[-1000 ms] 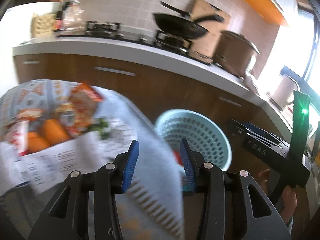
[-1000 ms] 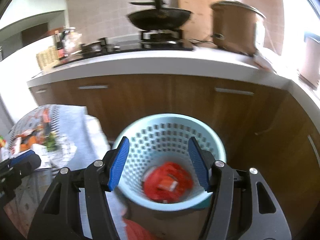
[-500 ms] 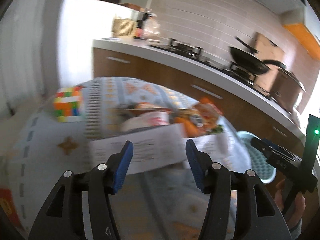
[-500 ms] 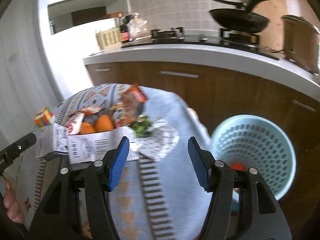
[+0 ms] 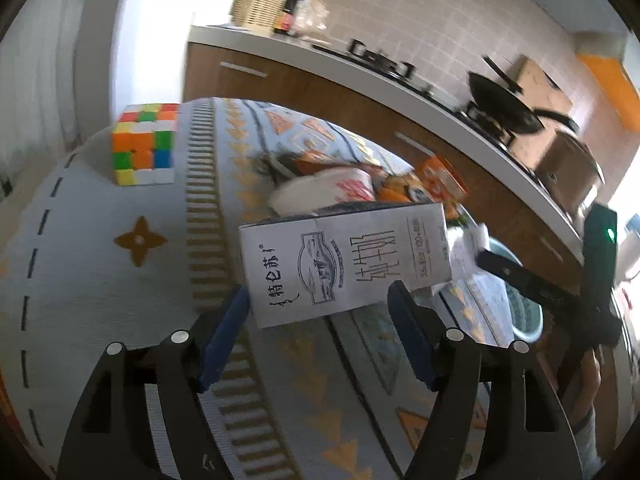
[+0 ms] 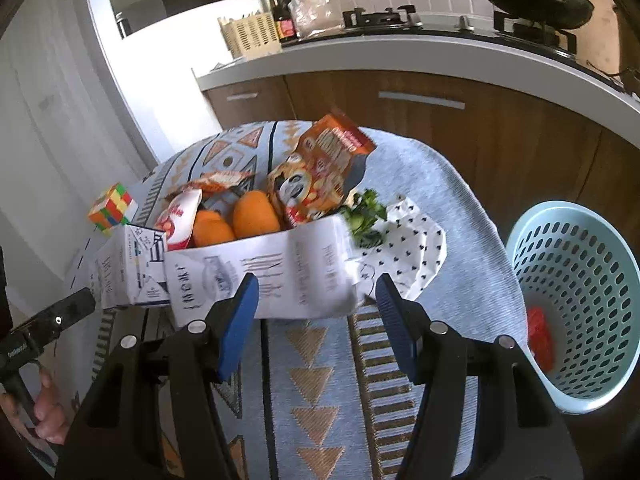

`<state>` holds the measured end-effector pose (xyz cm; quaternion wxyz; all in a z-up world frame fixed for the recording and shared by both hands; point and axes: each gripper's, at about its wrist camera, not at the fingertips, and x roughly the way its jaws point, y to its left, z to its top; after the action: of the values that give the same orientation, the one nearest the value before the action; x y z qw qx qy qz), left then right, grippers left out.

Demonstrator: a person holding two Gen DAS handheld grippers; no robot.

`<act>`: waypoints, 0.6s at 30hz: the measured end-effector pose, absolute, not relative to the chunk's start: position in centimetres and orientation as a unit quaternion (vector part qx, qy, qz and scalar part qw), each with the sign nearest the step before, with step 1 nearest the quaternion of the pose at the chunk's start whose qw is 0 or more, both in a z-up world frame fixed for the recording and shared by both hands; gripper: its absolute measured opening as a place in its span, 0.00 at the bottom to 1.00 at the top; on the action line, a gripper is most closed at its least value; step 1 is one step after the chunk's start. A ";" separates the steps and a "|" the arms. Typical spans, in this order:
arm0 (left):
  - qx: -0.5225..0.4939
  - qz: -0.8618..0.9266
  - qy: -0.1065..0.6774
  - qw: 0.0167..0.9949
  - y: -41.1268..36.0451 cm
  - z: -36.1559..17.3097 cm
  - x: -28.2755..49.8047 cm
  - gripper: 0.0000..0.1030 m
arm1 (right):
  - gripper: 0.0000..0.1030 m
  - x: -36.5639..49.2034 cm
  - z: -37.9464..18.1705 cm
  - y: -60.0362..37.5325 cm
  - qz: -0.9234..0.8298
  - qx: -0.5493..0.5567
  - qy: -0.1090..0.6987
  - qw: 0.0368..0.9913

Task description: Collect trash

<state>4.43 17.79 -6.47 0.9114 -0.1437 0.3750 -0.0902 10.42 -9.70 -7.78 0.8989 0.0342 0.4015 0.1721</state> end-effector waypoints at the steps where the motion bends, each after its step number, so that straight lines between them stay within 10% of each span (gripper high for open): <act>1: -0.138 -0.094 0.377 0.911 17.3 -6.6 4.2 0.70 | 0.55 10.3 -7.8 -9.7 0.169 0.030 0.400 0.900; 18: -0.102 -0.204 0.375 0.899 13.0 -4.8 -2.2 0.71 | 0.55 6.5 -6.5 -11.6 0.206 0.048 0.400 0.892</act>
<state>-2.24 13.04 -4.76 0.8988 -0.1016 0.3748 -0.2036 6.54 -11.64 -6.50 0.8919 0.0480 0.4000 0.2056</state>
